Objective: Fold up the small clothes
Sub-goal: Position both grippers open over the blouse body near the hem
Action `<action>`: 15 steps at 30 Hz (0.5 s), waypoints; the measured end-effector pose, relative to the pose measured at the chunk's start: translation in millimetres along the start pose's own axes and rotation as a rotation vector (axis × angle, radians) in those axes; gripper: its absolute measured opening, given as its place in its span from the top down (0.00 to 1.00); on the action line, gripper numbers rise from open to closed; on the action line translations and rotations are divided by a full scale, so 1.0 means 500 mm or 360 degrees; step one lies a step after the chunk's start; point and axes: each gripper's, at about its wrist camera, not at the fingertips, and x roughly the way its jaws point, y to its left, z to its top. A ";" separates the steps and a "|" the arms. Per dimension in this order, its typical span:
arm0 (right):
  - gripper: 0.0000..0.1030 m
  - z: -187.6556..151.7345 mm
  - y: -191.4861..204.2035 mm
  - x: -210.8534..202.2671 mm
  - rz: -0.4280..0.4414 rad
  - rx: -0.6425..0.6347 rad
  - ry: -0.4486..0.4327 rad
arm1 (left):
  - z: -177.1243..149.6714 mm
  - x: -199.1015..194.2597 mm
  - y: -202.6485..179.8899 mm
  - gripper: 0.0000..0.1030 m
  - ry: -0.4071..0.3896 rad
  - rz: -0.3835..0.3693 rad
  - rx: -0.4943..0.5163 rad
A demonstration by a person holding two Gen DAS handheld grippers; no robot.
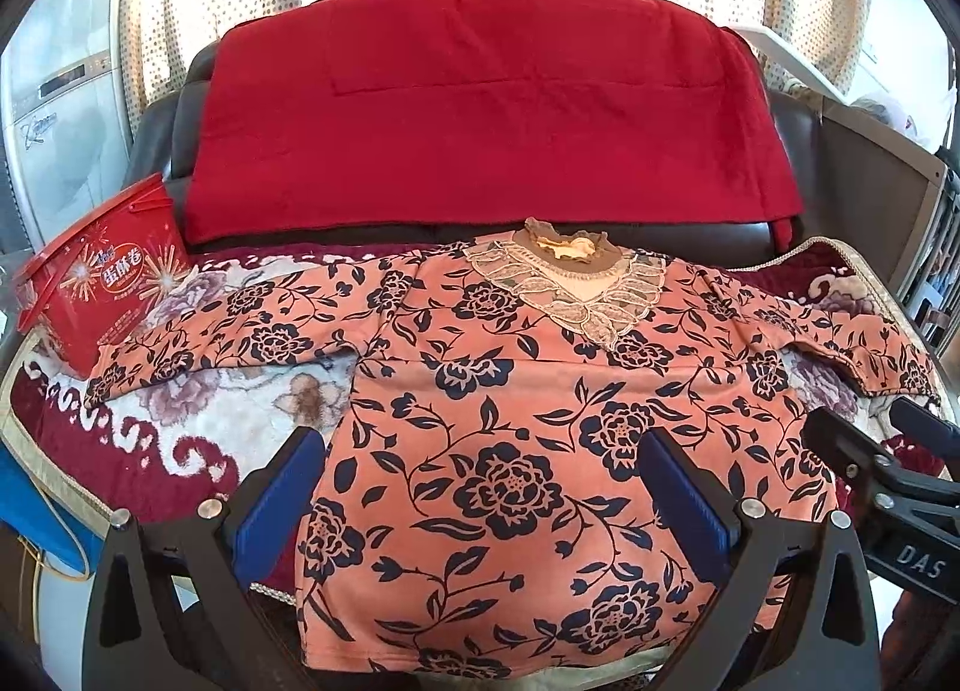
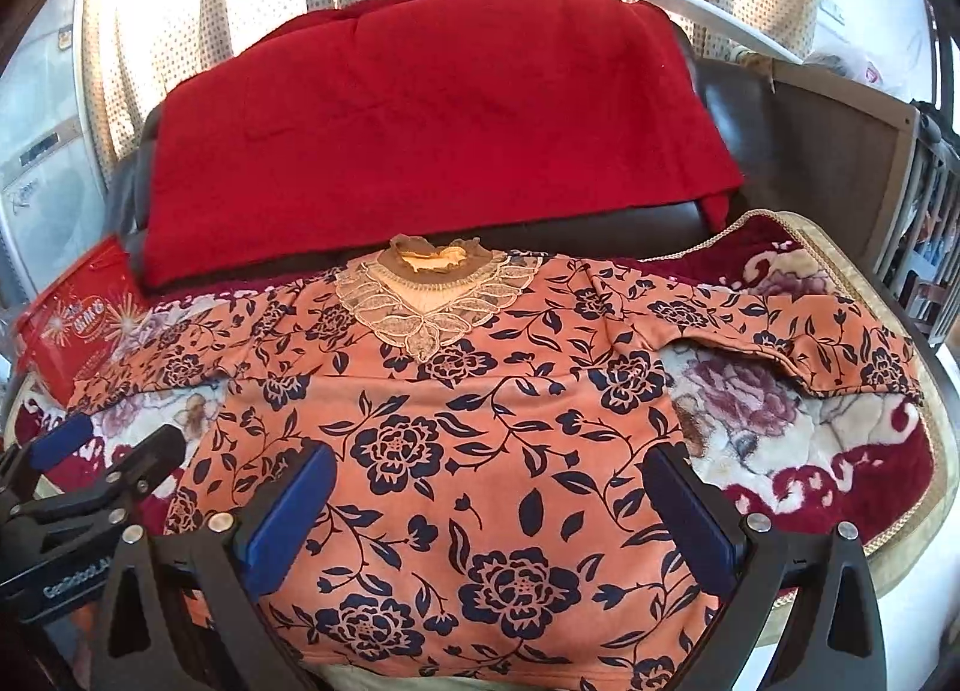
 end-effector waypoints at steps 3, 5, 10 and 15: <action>0.00 0.000 0.005 -0.004 -0.0009 -0.0013 -0.0009 | -0.002 0.001 0.004 0.00 0.0006 -0.0002 -0.0014; 0.00 -0.002 0.006 -0.007 -0.0027 -0.0029 -0.0025 | -0.003 0.002 0.003 0.00 0.0011 -0.0001 -0.0007; 0.00 -0.001 0.004 -0.008 -0.0037 -0.0032 -0.0028 | -0.003 -0.002 -0.003 0.00 0.0000 0.0002 -0.0003; 0.00 0.000 0.006 -0.010 -0.0048 -0.0033 -0.0033 | -0.003 -0.001 -0.007 0.00 0.0002 0.0002 0.0003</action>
